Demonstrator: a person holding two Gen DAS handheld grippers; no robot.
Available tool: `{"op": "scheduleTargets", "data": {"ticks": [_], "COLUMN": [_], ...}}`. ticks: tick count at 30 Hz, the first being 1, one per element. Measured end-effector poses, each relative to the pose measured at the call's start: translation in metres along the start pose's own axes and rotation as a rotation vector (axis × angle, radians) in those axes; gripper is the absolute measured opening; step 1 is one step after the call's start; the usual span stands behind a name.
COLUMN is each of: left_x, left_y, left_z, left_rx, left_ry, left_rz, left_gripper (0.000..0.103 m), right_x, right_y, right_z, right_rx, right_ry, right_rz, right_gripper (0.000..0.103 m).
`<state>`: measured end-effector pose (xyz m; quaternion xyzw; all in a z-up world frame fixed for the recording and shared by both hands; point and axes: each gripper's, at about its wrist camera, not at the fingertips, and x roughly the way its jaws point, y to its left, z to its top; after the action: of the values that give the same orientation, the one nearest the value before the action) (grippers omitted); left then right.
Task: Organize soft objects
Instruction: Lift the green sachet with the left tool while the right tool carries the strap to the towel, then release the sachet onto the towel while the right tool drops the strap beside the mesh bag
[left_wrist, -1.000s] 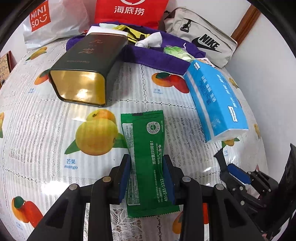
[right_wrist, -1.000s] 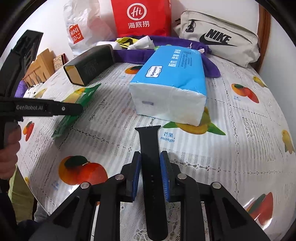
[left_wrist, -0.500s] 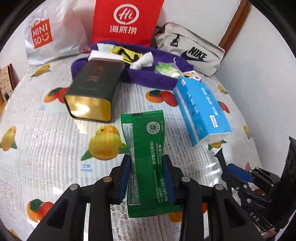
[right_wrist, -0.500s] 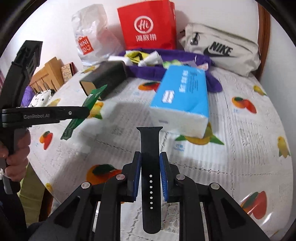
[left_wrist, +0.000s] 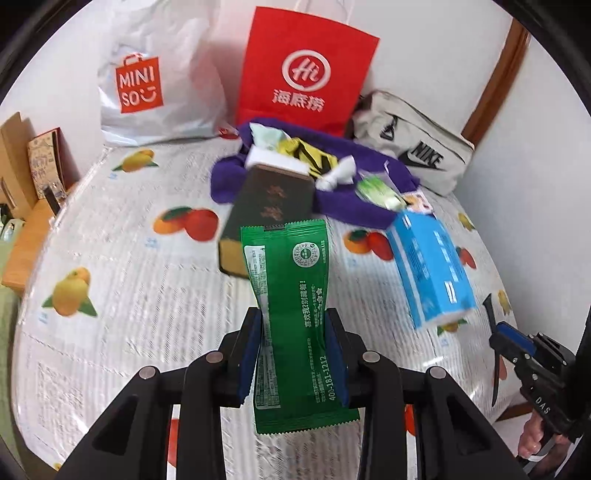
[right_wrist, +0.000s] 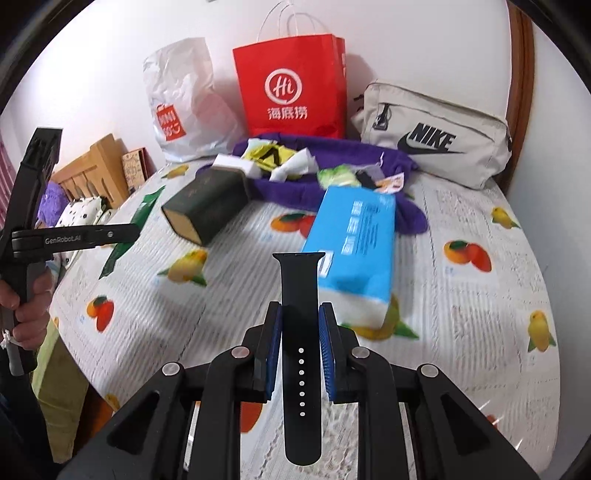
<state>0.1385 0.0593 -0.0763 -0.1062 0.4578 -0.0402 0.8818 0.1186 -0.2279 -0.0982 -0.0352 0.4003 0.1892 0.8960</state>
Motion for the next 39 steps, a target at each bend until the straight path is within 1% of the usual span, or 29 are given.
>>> {"op": "scheduleTargets", "data": {"ticks": [6, 8, 15, 20, 22, 24, 31, 34, 39], "left_x": [0.006, 0.010, 0.028, 0.043, 0.052, 0.060, 0.089, 0.105, 0.132], "left_y": [0.007, 0.009, 0.010, 0.009, 0.009, 0.008, 0.005, 0.004, 0.001], "left_z": [0.023, 0.031, 0.063, 0.090, 0.101, 0.112, 0.153, 0.169, 0.189], "left_rx": [-0.005, -0.008, -0.007, -0.001, 0.003, 0.009, 0.021, 0.025, 0.018], "left_ry": [-0.009, -0.008, -0.002, 0.001, 0.009, 0.015, 0.026, 0.040, 0.069], "left_rz": [0.008, 0.005, 0.002, 0.009, 0.018, 0.013, 0.011, 0.013, -0.009], "left_gripper": [0.033, 0.033, 0.033, 0.033, 0.033, 0.033, 0.033, 0.033, 0.033], "right_x": [0.012, 0.018, 0.042, 0.057, 0.062, 0.068, 0.095, 0.108, 0.136], "right_y": [-0.006, -0.009, -0.023, -0.033, -0.037, -0.042, -0.064, -0.075, -0.091], "right_z": [0.024, 0.032, 0.067, 0.095, 0.106, 0.119, 0.154, 0.169, 0.187], "right_rx": [-0.004, 0.004, 0.029, 0.030, 0.025, 0.027, 0.045, 0.052, 0.050], "right_ry": [-0.011, -0.011, -0.021, -0.033, -0.038, -0.053, -0.064, -0.063, -0.044], "right_rz": [-0.003, 0.009, 0.020, 0.013, 0.005, 0.001, -0.025, -0.035, -0.038], "right_gripper": [0.020, 0.020, 0.020, 0.020, 0.020, 0.020, 0.020, 0.020, 0.020]}}
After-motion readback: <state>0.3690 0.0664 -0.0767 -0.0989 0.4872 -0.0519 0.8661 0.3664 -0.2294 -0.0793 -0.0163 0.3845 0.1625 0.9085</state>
